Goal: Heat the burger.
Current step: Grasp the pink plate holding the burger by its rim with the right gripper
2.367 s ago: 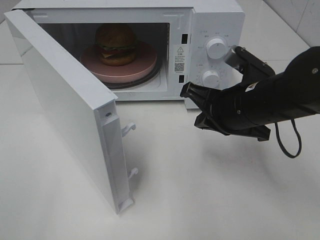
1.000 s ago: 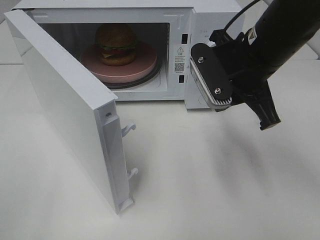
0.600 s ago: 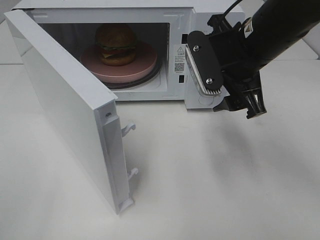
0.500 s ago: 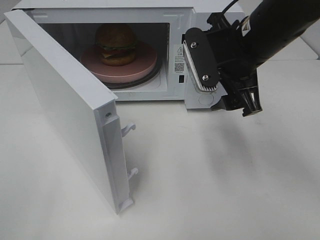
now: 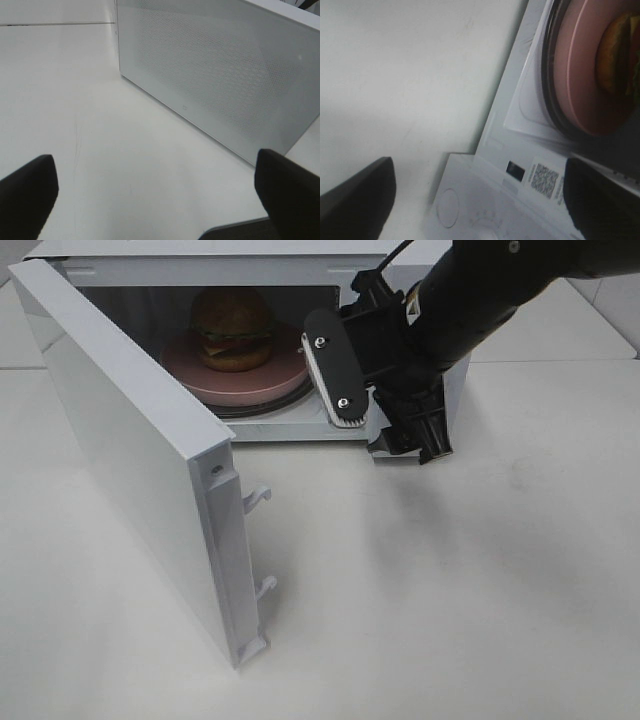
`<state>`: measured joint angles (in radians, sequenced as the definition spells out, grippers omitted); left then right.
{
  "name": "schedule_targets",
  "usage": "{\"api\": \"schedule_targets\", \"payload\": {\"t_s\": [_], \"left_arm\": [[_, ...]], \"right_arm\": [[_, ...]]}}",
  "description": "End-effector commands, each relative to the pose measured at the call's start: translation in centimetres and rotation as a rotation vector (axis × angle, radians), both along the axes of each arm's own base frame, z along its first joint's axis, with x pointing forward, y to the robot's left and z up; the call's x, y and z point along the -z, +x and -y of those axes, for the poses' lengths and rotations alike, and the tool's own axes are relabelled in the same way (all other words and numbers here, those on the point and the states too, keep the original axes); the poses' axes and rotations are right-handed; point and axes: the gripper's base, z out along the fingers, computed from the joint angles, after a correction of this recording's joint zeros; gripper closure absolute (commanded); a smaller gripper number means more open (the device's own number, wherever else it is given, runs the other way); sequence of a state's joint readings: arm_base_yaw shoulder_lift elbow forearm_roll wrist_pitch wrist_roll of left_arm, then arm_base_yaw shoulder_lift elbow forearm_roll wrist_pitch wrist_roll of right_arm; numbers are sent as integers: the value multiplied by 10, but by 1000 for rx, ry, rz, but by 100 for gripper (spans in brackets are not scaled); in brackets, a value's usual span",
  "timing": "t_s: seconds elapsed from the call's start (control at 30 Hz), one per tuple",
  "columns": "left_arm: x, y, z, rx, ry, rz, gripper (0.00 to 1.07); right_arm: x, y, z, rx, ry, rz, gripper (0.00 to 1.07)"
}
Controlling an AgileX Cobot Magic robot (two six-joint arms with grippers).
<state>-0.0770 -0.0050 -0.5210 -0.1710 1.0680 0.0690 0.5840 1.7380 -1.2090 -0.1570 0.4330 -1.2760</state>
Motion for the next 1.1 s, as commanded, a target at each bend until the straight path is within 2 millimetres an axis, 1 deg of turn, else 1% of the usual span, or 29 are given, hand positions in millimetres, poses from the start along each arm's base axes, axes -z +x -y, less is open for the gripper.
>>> {"api": "schedule_targets", "payload": {"t_s": [0.03, 0.07, 0.1, 0.17, 0.2, 0.27, 0.3, 0.33, 0.37, 0.53, 0.6, 0.8, 0.87, 0.97, 1.03, 1.1], "left_arm": [[0, 0, 1, 0, -11, 7, 6], [0, 0, 1, 0, -11, 7, 6], [0, 0, 1, 0, -11, 7, 6], [0, 0, 1, 0, -11, 7, 6], [0, 0, 1, 0, -11, 7, 6], [0, 0, 1, 0, -11, 7, 6], [0, 0, 1, 0, -11, 7, 6], [0, 0, 1, 0, -11, 7, 6], [0, 0, 1, 0, -11, 7, 6], [0, 0, 1, 0, -11, 7, 6], [0, 0, 1, 0, -11, 7, 6], [0, 0, 1, 0, -11, 7, 6], [0, 0, 0, -3, -7, 8, 6], [0, 0, 0, -3, -7, 8, 6], [0, 0, 0, -4, -6, 8, 6], [0, 0, 0, -4, -6, 8, 6]], "right_arm": [[1, 6, -17, -38, 9, 43, 21], [1, 6, -17, -38, 9, 43, 21], [4, 11, -21, -39, 12, 46, 21], [6, 12, -25, -46, 14, 47, 21], [9, 16, -29, -49, 12, 44, 22], [10, 18, -30, -50, 14, 47, 22], [12, 23, -34, -51, 18, 51, 22], [12, 23, -34, -51, 18, 51, 22], [16, 28, -38, -53, 25, 58, 22], [23, 37, -45, -52, 28, 57, 23], [30, 46, -51, -47, 31, 53, 23], [32, 53, -57, -26, 51, 53, 23], [35, 61, -62, -15, 61, 55, 23], [37, 63, -63, -15, 61, 55, 24], [43, 66, -72, -20, 61, 49, 24], [43, 67, -73, -20, 64, 51, 24]]}}
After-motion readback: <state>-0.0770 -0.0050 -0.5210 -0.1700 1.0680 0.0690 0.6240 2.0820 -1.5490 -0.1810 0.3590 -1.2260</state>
